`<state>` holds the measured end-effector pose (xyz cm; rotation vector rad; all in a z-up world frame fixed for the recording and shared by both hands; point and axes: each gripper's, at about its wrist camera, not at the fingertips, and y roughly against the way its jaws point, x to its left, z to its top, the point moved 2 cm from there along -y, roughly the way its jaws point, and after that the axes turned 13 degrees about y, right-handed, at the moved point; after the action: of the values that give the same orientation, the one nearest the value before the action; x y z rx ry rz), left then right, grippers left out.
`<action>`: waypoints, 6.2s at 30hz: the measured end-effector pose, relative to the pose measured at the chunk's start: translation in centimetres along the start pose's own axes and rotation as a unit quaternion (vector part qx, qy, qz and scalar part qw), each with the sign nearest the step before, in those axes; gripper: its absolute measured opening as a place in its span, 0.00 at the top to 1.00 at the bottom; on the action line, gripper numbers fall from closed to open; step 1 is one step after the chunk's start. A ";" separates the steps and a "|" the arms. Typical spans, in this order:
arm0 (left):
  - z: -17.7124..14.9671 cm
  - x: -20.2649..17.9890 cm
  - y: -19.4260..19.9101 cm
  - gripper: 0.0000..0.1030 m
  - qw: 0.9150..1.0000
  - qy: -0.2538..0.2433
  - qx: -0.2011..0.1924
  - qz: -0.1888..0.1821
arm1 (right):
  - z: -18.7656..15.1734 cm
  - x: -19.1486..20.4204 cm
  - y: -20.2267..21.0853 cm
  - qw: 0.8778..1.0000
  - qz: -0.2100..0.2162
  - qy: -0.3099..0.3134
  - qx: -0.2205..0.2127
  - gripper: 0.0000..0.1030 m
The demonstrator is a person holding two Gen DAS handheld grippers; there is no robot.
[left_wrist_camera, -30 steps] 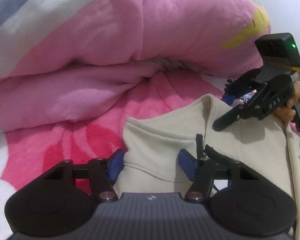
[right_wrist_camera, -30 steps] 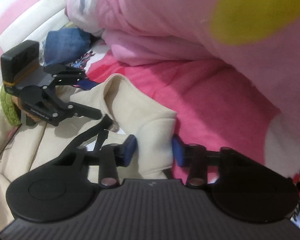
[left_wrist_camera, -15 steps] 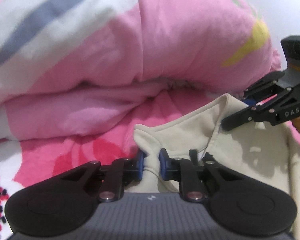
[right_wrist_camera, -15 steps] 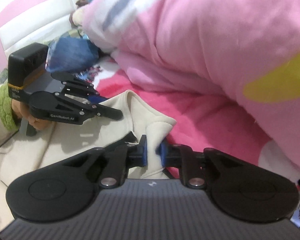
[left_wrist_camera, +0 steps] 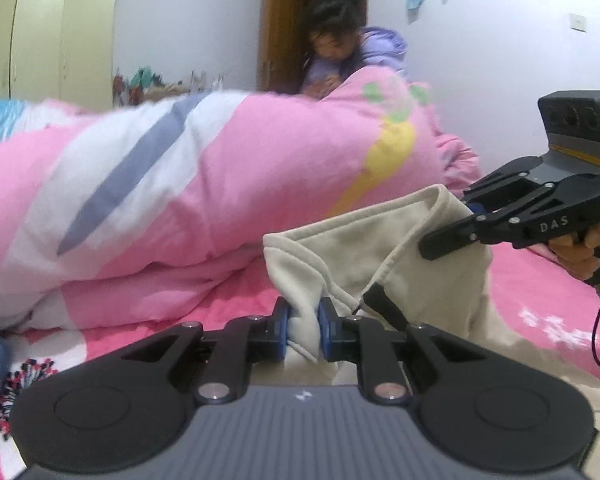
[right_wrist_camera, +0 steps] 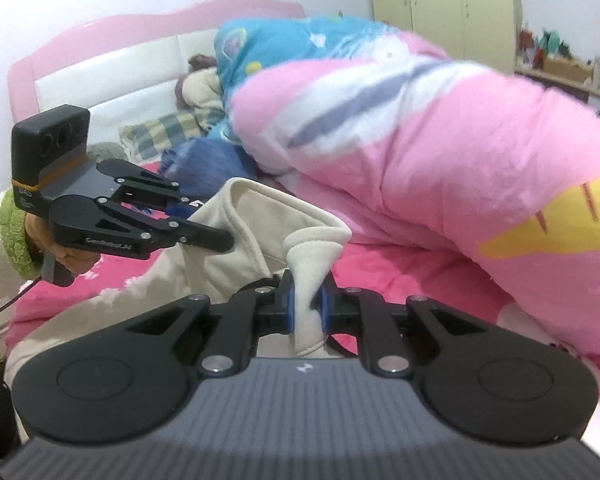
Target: Fold clothes
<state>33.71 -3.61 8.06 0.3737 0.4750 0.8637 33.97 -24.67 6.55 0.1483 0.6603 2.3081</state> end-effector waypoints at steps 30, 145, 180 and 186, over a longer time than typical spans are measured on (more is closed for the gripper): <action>-19.3 -14.2 16.4 0.85 0.998 -0.010 0.058 -0.038 | -13.1 23.8 14.7 0.999 -0.010 0.028 -0.032 0.94; -32.7 2.3 26.1 0.87 0.896 0.429 -0.110 0.031 | 2.2 20.1 -16.1 0.948 0.126 -0.289 0.043 0.77; -25.6 -4.4 18.3 0.38 0.962 0.237 0.014 0.133 | -20.9 11.0 19.6 0.913 -0.166 -0.369 -0.061 0.64; -25.4 -4.7 18.1 0.38 0.961 0.231 0.026 0.147 | -20.9 6.8 15.3 0.922 -0.155 -0.349 -0.068 0.66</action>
<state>5.97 6.53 -3.06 0.2926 0.8919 1.2372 13.57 -38.14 -4.39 0.7105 0.1383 1.8046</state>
